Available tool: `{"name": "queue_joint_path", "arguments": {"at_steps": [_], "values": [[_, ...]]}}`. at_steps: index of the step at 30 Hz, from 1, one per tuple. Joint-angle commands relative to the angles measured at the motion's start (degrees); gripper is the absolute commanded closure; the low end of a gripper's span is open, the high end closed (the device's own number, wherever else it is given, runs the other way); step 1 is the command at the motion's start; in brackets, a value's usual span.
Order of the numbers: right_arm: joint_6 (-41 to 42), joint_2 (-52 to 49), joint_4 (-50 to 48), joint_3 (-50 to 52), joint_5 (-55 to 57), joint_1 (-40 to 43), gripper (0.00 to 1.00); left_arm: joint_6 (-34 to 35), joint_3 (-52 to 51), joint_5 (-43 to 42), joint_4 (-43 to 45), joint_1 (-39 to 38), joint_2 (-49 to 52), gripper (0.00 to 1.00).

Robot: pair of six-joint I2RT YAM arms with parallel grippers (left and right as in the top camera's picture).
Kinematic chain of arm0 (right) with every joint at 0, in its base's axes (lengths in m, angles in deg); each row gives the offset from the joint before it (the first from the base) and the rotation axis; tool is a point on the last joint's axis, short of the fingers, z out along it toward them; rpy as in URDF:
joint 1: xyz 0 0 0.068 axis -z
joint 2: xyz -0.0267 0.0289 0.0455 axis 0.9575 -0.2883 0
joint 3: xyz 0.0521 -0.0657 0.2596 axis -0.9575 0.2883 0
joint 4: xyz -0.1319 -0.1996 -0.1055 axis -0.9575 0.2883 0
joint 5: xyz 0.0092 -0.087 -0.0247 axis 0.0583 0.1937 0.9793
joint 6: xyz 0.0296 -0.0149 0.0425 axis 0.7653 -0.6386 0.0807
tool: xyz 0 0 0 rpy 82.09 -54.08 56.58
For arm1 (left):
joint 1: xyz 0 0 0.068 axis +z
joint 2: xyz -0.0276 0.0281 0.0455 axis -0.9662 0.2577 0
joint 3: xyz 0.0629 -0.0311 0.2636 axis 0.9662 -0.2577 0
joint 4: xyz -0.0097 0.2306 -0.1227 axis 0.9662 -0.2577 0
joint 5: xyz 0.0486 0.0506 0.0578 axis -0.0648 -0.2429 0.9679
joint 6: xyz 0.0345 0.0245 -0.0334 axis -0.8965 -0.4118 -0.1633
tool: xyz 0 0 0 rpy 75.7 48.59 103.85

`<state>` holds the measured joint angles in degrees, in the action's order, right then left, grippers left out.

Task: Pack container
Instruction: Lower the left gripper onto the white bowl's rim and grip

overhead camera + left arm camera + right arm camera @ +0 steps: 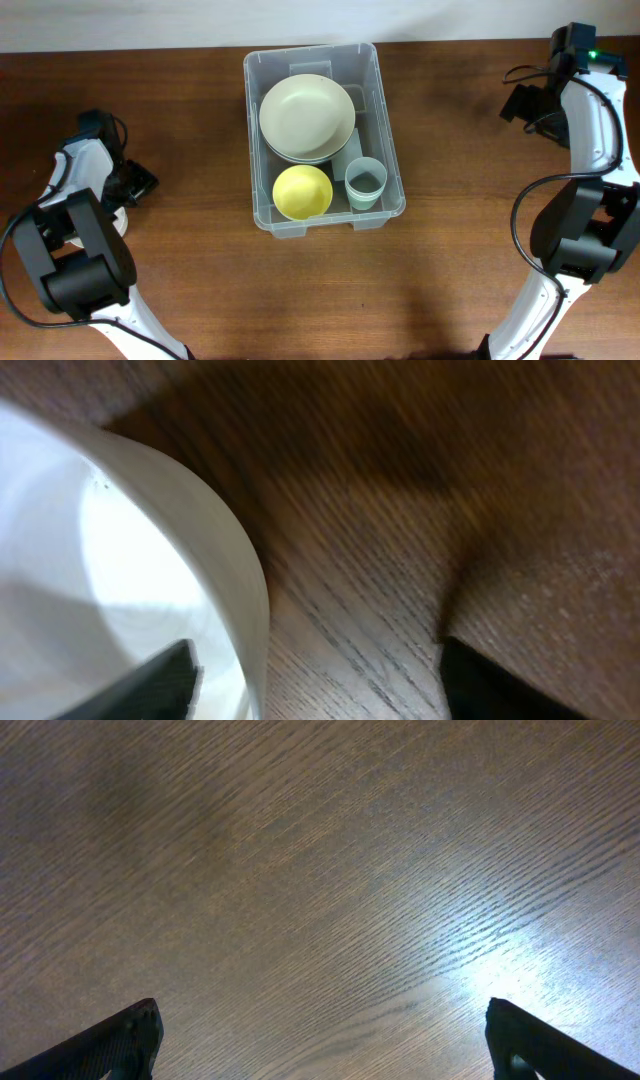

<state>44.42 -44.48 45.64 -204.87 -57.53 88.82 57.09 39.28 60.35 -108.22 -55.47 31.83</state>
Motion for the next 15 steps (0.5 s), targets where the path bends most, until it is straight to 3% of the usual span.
{"name": "queue_joint_path", "arguments": {"at_steps": [1, 4, 10, 13, 15], "values": [[0.31, 0.0, -0.02, -0.17, 0.28, 0.26, 0.01, -0.42, -0.35, -0.11, 0.55, 0.44, 0.46, 0.41], [0.31, 0.0, -0.02, -0.17, 0.28, 0.26, 0.01, -0.39, -0.35, 0.76, 0.66, 0.46, 0.46, 0.6], [0.31, 0.0, -0.02, -0.17, 0.28, 0.26, 0.01, -0.44, -0.17, 2.67, 0.7, 0.44, 0.39, 0.81], [0.31, 0.0, -0.02, -0.17, 0.28, 0.26, 0.01, -1.4, 0.94, 2.62, 0.68, 0.44, 0.42, 0.97], [0.31, 0.0, -0.02, -0.17, 0.28, 0.26, 0.01, -2.97, 2.32, 2.58, 0.66, 0.44, 0.39, 0.99]]}}
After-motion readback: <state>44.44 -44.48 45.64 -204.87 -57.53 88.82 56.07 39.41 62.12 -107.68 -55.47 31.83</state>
